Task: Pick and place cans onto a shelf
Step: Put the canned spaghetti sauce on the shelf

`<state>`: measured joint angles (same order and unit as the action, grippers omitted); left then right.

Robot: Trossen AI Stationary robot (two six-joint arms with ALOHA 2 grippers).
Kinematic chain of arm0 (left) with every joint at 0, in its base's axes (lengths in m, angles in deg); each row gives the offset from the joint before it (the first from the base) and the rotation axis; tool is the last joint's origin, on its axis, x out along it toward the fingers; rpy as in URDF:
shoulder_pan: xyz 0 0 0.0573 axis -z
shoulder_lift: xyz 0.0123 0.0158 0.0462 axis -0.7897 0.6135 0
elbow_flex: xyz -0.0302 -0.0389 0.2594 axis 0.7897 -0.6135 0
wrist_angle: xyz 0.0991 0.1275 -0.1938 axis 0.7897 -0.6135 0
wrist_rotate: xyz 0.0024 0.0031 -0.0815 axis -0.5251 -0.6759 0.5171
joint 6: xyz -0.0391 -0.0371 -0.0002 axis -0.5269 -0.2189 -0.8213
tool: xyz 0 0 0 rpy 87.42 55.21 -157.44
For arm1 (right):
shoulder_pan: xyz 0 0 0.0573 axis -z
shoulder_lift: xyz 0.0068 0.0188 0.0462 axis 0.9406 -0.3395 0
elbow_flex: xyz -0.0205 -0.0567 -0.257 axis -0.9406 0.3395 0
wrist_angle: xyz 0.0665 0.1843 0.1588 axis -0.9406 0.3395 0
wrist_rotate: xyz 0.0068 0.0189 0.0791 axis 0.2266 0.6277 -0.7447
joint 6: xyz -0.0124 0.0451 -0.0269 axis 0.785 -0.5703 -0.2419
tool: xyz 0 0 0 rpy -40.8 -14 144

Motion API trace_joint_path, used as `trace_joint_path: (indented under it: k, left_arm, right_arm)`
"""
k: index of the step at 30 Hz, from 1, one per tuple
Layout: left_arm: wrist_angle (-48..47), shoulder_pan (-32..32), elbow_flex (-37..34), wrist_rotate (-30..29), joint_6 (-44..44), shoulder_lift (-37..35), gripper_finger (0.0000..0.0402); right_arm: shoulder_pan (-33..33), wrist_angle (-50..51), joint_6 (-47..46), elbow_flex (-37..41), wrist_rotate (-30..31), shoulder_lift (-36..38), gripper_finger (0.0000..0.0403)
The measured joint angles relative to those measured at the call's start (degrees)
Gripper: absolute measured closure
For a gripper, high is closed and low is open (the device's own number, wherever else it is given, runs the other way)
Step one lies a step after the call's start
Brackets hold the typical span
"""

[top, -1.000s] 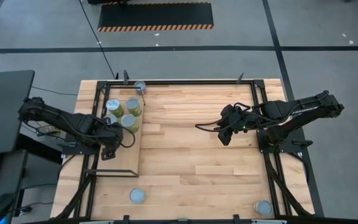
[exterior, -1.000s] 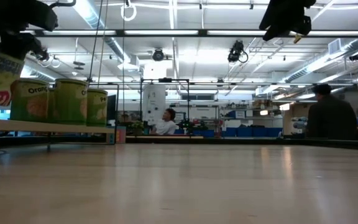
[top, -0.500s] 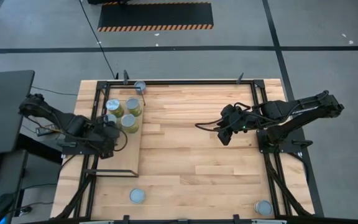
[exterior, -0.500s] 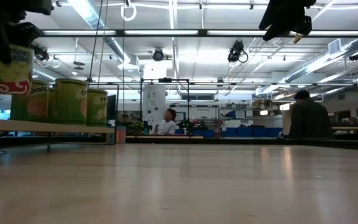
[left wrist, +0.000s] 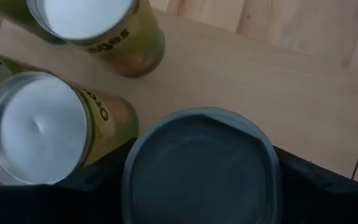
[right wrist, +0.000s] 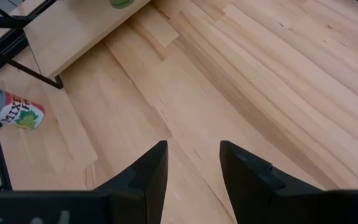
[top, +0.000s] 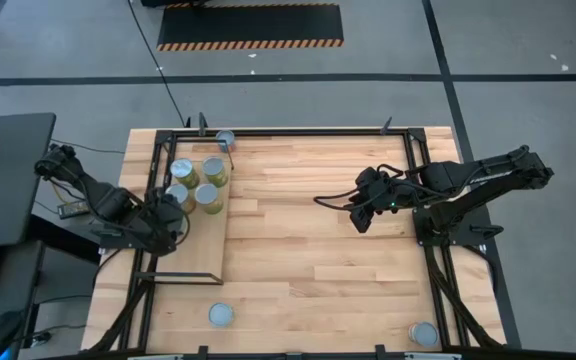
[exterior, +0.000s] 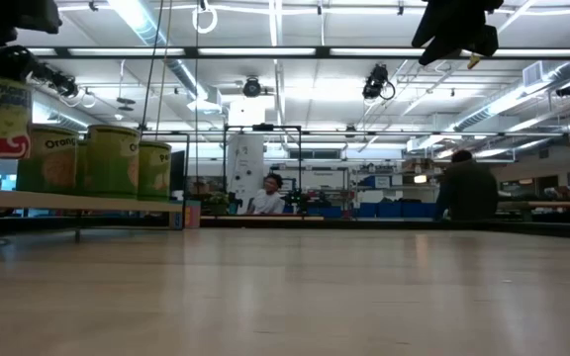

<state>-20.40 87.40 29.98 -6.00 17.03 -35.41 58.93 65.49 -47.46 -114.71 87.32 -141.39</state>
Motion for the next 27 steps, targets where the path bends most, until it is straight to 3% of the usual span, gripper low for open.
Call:
trace_joint_path:
  k: [14,22,27]
  left_arm:
    - [1.03,0.28,-0.84,-0.6,-0.12,1.11,0.012]
    - [11.0,0.18,-0.74,0.69,3.21,11.73,0.012]
    - [11.91,-1.49,1.44,1.2,2.2,17.93,0.012]
  right_arm:
    - [0.0,-0.04,2.85,0.0,-0.01,0.0,0.0249]
    - [0.0,-0.02,4.1,0.0,-1.15,0.0,0.0249]
    - [0.0,-0.02,4.78,0.0,-2.04,0.0,0.0249]
